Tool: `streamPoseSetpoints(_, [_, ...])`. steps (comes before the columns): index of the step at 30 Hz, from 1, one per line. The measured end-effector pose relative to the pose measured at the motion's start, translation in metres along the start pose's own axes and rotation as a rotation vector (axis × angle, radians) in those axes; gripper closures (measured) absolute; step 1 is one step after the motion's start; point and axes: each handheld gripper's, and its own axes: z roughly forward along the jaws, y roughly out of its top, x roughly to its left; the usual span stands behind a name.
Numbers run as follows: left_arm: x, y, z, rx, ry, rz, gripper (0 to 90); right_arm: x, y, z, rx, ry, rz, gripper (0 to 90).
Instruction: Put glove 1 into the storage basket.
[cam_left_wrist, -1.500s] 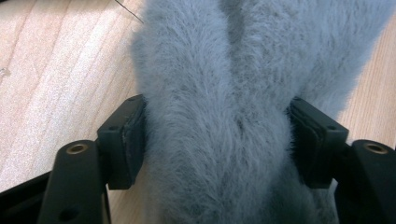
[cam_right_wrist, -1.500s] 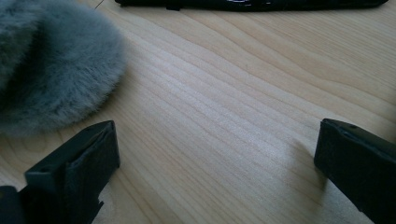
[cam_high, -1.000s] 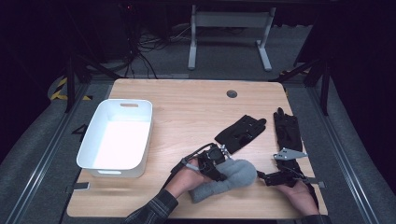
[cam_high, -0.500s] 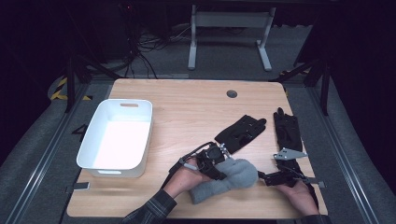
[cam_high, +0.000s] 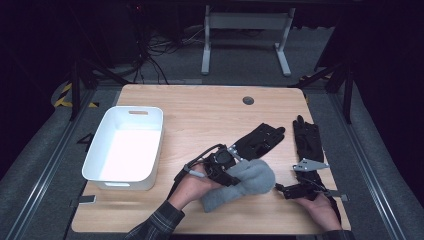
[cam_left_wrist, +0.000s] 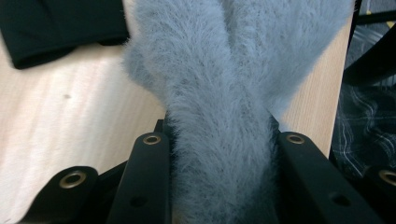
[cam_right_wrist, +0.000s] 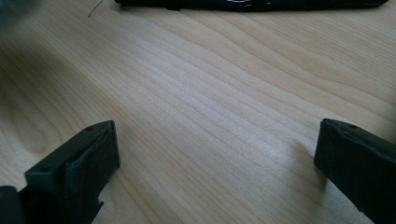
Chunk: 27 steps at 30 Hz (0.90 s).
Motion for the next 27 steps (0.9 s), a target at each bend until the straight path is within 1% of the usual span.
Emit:
streamPoseSetpoints(1, [0.001, 0.0, -0.004, -0.009, 0.005, -0.001, 68.8, 0.0, 0.0, 0.0, 0.0, 0.0, 0.0, 0.3])
streamPoseSetpoints(2, [0.003, 0.0, -0.009, -0.02, 0.011, -0.013, 68.8, 0.0, 0.0, 0.0, 0.0, 0.0, 0.001, 0.3])
streamPoseSetpoints(3, [0.004, 0.0, -0.012, -0.022, 0.014, -0.012, 68.8, 0.0, 0.0, 0.0, 0.0, 0.0, 0.001, 0.3])
streamPoseSetpoints(6, [0.01, -0.001, -0.023, -0.048, 0.031, -0.031, 68.8, 0.0, 0.0, 0.0, 0.0, 0.0, 0.001, 0.4])
streamPoseSetpoints(10, [0.017, -0.002, -0.038, -0.063, 0.052, -0.054, 68.7, 0.0, 0.0, 0.0, 0.0, 0.0, 0.001, 0.4])
streamPoseSetpoints(11, [0.017, -0.002, -0.038, -0.063, 0.052, -0.054, 68.7, 0.0, 0.0, 0.0, 0.0, 0.0, 0.001, 0.4])
streamPoseSetpoints(15, [0.025, -0.006, -0.053, -0.079, 0.075, -0.079, 68.7, 0.0, 0.0, 0.0, 0.0, 0.0, 0.001, 0.4])
streamPoseSetpoints(16, [0.029, -0.009, -0.06, -0.086, 0.083, -0.091, 68.6, 0.0, 0.0, 0.0, 0.0, 0.0, 0.001, 0.4])
streamPoseSetpoints(17, [0.029, -0.009, -0.06, -0.086, 0.083, -0.091, 68.6, 0.0, 0.0, 0.0, 0.0, 0.0, 0.001, 0.3])
streamPoseSetpoints(27, [0.043, -0.02, -0.104, -0.121, 0.152, -0.148, 68.7, 0.0, 0.0, 0.0, 0.0, 0.001, 0.001, 0.4])
